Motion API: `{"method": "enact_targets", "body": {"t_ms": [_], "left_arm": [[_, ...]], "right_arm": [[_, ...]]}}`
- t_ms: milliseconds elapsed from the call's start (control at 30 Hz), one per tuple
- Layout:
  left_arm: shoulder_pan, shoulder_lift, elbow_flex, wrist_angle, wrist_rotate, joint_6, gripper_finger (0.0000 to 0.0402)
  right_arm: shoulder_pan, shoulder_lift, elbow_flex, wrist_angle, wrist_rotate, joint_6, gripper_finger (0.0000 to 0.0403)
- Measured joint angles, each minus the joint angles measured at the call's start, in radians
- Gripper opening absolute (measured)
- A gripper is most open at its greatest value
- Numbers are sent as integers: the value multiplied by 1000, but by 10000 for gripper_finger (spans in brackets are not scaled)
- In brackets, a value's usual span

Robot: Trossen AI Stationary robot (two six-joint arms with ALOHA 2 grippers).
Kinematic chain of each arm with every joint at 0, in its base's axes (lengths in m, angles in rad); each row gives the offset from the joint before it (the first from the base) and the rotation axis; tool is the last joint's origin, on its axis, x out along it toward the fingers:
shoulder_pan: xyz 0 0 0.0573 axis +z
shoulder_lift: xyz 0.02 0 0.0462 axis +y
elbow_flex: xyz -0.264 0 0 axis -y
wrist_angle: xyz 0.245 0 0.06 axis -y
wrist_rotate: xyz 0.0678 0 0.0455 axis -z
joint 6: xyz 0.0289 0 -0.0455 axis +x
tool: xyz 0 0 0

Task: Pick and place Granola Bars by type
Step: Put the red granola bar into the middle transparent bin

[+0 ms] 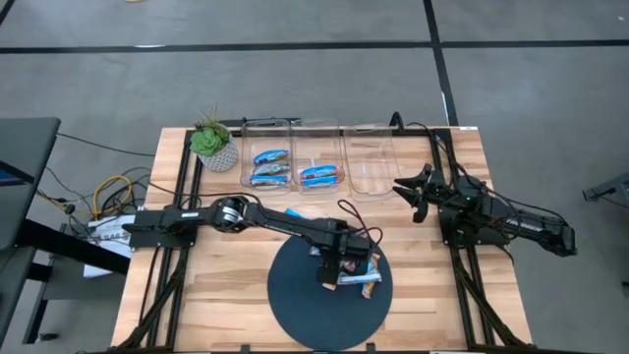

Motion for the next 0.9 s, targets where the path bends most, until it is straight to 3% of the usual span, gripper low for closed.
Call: {"method": "enact_targets", "body": {"t_ms": [433,733,900], "left_arm": [[-1,2,0,0,1,-1,14],[0,-1,124,-41,-18,-20,36],[11,-72,111,-17,-74,-22,28]], "right_arm": [[0,0,0,0,0,0,123],[0,0,0,0,0,0,123],[0,0,0,0,0,0,123]]}}
